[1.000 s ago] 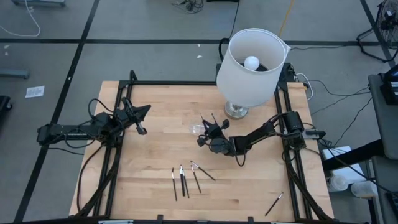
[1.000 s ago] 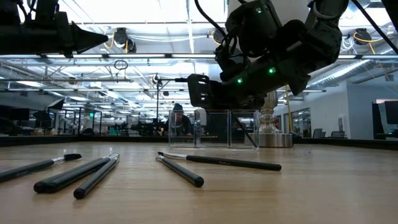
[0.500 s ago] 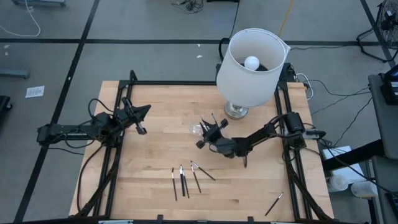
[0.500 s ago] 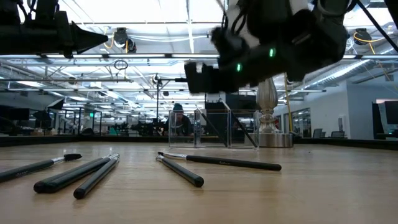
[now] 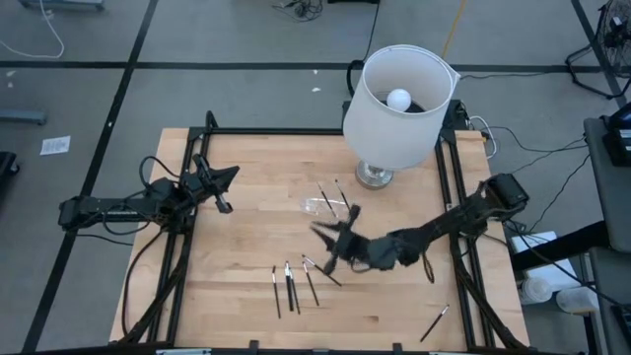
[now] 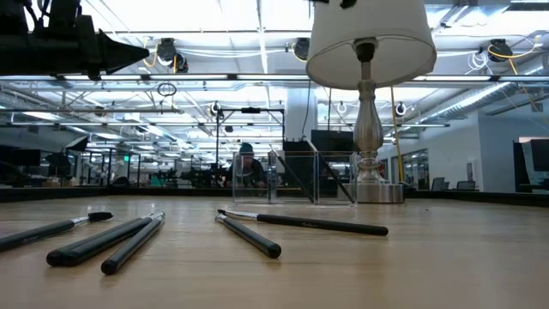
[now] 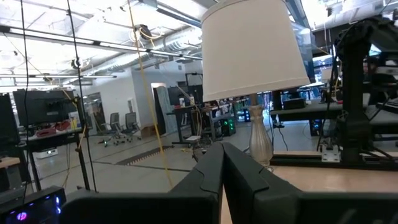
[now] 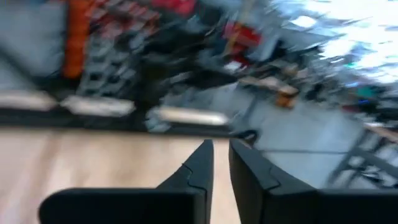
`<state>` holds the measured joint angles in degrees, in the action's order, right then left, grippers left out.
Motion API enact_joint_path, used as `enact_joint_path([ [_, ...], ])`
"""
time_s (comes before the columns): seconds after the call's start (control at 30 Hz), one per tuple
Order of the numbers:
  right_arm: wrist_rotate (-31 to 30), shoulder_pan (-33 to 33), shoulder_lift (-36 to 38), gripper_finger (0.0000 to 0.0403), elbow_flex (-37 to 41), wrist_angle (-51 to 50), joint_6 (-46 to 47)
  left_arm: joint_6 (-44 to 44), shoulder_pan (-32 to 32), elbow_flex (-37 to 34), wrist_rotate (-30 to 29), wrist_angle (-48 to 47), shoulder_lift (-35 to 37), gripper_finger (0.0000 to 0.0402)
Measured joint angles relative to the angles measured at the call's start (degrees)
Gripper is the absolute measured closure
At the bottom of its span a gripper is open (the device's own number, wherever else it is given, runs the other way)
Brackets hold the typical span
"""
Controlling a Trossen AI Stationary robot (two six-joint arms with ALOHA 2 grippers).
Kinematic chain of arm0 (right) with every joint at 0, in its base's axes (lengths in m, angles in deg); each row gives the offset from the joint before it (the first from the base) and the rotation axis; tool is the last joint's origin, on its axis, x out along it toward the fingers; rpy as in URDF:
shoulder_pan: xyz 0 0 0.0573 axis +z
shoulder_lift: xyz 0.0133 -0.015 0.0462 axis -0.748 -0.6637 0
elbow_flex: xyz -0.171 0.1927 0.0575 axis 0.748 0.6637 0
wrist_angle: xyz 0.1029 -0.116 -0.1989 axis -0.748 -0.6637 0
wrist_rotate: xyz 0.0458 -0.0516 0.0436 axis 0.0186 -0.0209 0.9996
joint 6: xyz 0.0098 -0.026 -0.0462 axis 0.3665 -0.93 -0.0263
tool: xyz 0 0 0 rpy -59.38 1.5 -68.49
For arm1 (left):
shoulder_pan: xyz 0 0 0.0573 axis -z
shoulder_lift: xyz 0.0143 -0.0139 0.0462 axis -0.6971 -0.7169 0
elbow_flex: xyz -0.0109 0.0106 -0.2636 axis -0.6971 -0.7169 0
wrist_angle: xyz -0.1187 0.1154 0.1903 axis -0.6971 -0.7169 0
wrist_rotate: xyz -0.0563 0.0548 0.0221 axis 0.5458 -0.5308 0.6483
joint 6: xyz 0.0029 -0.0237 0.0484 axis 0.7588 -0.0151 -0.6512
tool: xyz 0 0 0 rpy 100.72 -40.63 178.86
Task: Pick & Place Makeup Brushes
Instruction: Put the black eyeshadow brush into the transparent organizer
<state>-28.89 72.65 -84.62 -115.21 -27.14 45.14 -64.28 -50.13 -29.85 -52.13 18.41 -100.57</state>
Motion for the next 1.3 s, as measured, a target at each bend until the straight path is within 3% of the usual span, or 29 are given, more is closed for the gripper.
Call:
enact_joint_path([
  [0.13,4.0,1.6,-0.5,0.0393,-4.4,-20.8,9.9,0.0,0.0,0.0,0.0,0.0,0.0,0.0385],
  [0.27,11.6,1.8,-1.7,0.04,-5.0,-27.4,19.2,-0.1,0.0,0.0,0.0,0.5,0.0,0.0385],
  [0.37,14.7,1.8,-3.3,0.0402,-4.9,-29.2,22.8,-0.5,0.0,0.0,0.0,1.4,0.0,0.0385],
  [0.9,19.3,2.2,-9.7,0.0402,0.1,-24.5,34.3,2.1,0.0,0.0,-0.1,-0.4,0.0,0.0385],
  [1.07,20.8,2.8,-9.7,0.04,0.0,-23.9,38.0,7.7,0.1,0.0,1.8,-2.4,0.0,0.0385],
  [1.17,20.7,3.6,-9.7,0.0401,-3.0,-25.9,40.0,9.0,0.1,0.0,4.8,-3.4,0.0,0.0385],
  [1.3,20.1,4.3,-11.9,0.0402,-11.2,-37.2,42.7,9.7,0.1,0.0,5.9,-3.4,0.0,0.0385],
])
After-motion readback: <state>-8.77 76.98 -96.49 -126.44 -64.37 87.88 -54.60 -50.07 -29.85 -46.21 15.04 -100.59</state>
